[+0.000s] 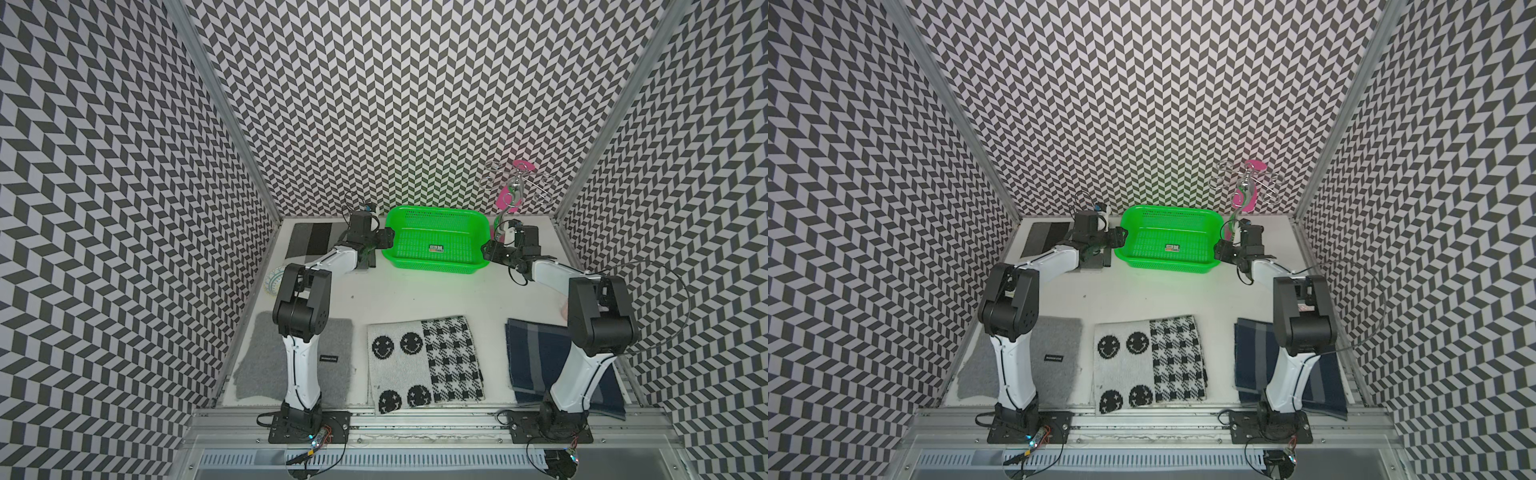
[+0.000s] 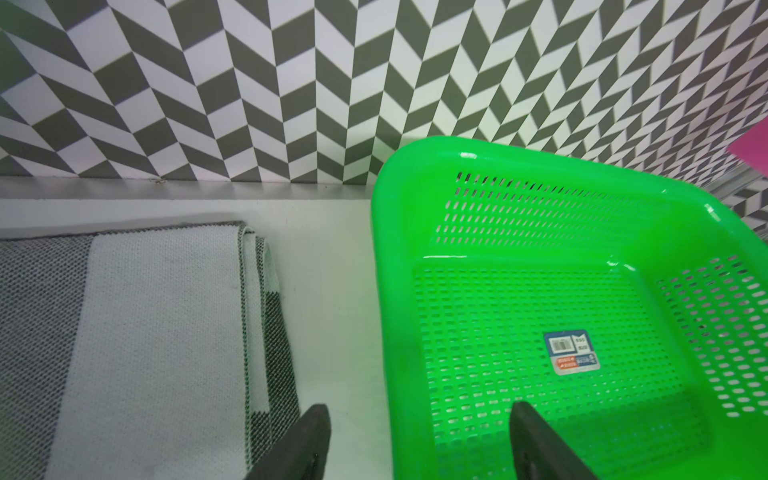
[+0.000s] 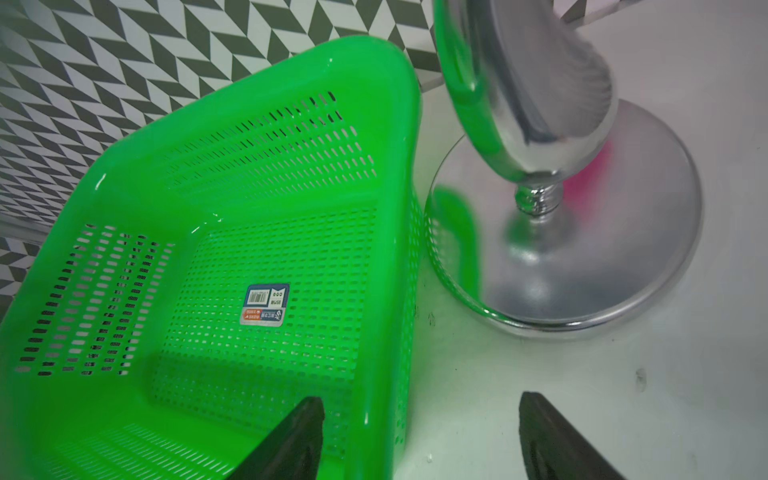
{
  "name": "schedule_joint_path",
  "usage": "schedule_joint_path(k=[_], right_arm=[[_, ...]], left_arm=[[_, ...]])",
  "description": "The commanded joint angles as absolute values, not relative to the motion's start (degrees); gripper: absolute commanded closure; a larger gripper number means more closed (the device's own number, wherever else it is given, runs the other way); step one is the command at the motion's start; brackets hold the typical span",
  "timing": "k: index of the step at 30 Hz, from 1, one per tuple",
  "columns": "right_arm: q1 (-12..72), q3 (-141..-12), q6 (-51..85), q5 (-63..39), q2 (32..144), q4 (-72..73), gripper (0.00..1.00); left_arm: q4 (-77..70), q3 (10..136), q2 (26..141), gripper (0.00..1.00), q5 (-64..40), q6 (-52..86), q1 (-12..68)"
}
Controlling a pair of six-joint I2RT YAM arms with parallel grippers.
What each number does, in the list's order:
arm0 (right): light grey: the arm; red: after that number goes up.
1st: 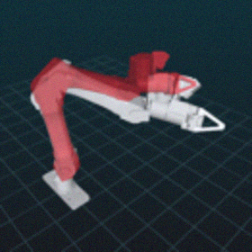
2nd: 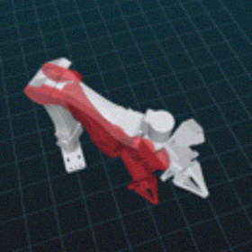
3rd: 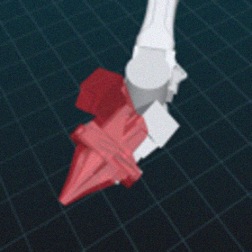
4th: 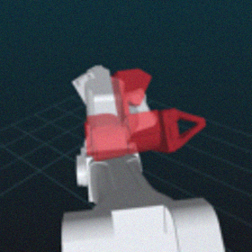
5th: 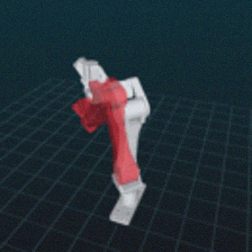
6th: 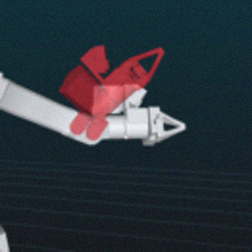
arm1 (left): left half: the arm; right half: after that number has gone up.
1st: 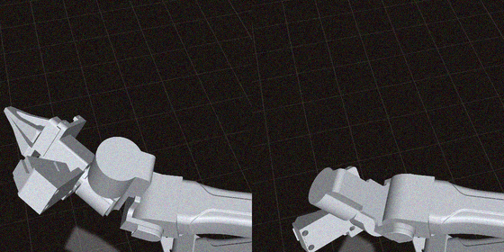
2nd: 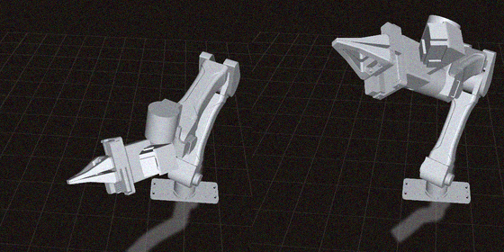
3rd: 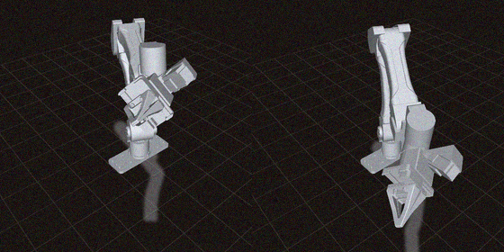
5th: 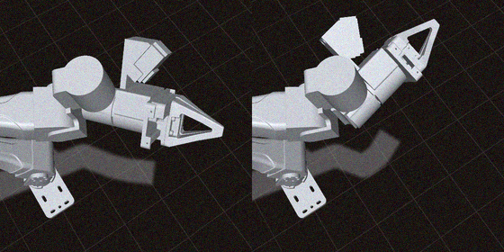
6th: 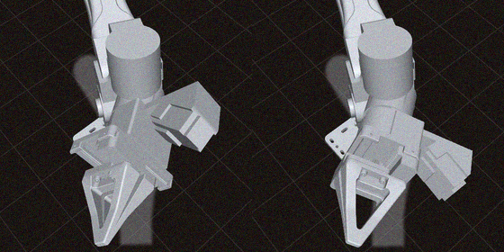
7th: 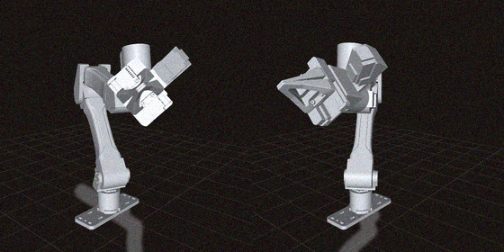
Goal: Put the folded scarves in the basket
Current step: Move the basket to the center of the board.
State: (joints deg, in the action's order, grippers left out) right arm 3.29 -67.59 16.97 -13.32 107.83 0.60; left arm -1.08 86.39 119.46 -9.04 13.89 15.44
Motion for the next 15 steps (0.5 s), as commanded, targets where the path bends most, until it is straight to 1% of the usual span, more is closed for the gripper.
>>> schedule_joint_path(k=[1, 3, 4, 6, 10, 12, 14, 15], right_arm=[[4.0, -69.0, 17.1, -13.8, 108.1, -0.3, 0.23], [4.0, -68.8, 17.1, -13.8, 108.1, -0.8, 0.23], [4.1, -68.8, 14.7, -14.0, 108.0, -1.1, 0.41], [4.2, -68.3, 14.4, -14.6, 107.6, -1.3, 0.47], [4.5, -67.0, 14.9, -14.8, 106.3, -1.5, 0.49], [4.7, -66.3, 14.9, -15.1, 105.6, -1.6, 0.49], [4.8, -65.9, 14.7, -15.5, 105.4, -2.2, 0.54], [4.8, -65.8, 14.7, -15.9, 105.2, -2.6, 0.54]], left_arm=[[4.6, 89.1, 120.9, 0.35, -6.9, 13.3, 15.9], [5.3, 88.9, 120.9, 0.41, -7.6, 13.3, 15.9], [5.9, 88.8, 120.7, 0.44, -7.6, 13.3, 15.9], [6.4, 88.0, 120.1, 0.51, -8.1, 13.3, 15.9], [6.7, 85.5, 118.1, 0.55, -8.4, 13.5, 15.9], [6.5, 83.9, 116.8, 0.59, -8.6, 13.5, 16.0], [6.3, 82.8, 115.8, 0.61, -9.1, 13.8, 16.0], [6.7, 82.5, 115.6, 0.64, -9.3, 14.0, 16.0]])
